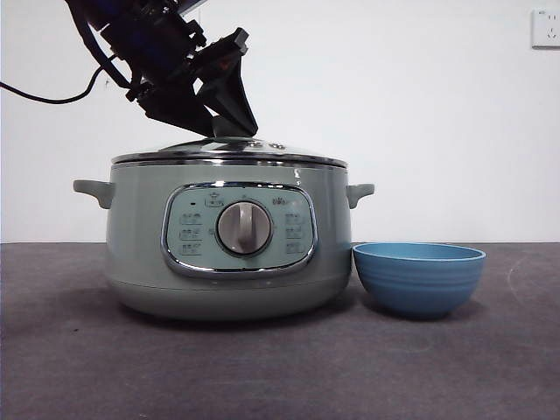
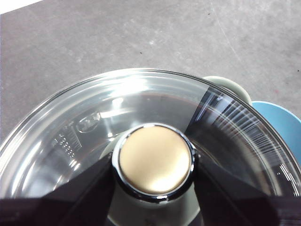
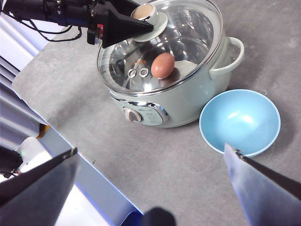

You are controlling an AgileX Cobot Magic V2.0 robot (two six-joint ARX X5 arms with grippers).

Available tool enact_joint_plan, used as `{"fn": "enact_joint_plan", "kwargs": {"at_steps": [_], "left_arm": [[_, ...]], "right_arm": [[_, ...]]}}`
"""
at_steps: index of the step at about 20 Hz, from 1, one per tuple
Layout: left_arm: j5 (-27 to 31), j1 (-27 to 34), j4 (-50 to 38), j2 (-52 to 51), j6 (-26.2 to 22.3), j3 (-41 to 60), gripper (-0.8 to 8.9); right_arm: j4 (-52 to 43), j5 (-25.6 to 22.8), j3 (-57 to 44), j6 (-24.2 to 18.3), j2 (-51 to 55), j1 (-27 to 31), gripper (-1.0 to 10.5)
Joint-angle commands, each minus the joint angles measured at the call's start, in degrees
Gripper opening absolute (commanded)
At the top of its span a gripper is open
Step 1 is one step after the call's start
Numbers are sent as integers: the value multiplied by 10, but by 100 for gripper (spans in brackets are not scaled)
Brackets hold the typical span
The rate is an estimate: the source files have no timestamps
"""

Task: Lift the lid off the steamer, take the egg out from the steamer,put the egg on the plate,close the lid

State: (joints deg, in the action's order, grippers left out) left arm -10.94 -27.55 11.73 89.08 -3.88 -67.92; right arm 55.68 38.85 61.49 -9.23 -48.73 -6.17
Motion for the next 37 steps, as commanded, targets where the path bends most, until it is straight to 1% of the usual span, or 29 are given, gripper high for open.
{"fn": "enact_joint_plan", "kwargs": {"at_steps": [1,4,7,12,14,17,20,22,24,27,29,33,35,37], "left_arm": [[-13,-2,-22,0,13,-16,-8],[-14,-2,-17,0,13,-38,-8],[-13,-2,10,-9,13,-67,-8],[-11,-2,64,-82,13,-98,-8],[-6,-2,84,-130,13,-99,-8],[21,-2,134,-207,14,-99,-8],[53,-2,194,-284,13,-99,-8],[66,-2,227,-327,13,-99,-8],[69,-2,263,-365,14,-99,-8],[95,-2,322,-406,13,-99,-8],[99,-2,354,-430,13,-99,-8],[114,-2,392,-471,13,-99,-8],[124,-2,403,-487,13,-99,-8],[124,-2,415,-497,12,-99,-8]], "right_arm": [[-3,0,2,4,0,-1,596],[-3,0,2,4,0,-1,596],[-3,0,2,4,0,-1,596],[-26,1,2,7,0,-1,596],[-51,2,2,24,-3,-1,595],[-83,2,2,52,-18,-8,595],[-126,-1,3,81,-50,-35,595],[-167,-5,4,101,-80,-67,595],[-199,-32,7,113,-114,-103,594],[-242,-66,16,129,-178,-162,594],[-257,-101,31,129,-223,-196,594],[-260,-179,98,129,-322,-259,594],[-260,-206,139,129,-369,-283,593],[-255,-243,182,129,-419,-306,593]]}}
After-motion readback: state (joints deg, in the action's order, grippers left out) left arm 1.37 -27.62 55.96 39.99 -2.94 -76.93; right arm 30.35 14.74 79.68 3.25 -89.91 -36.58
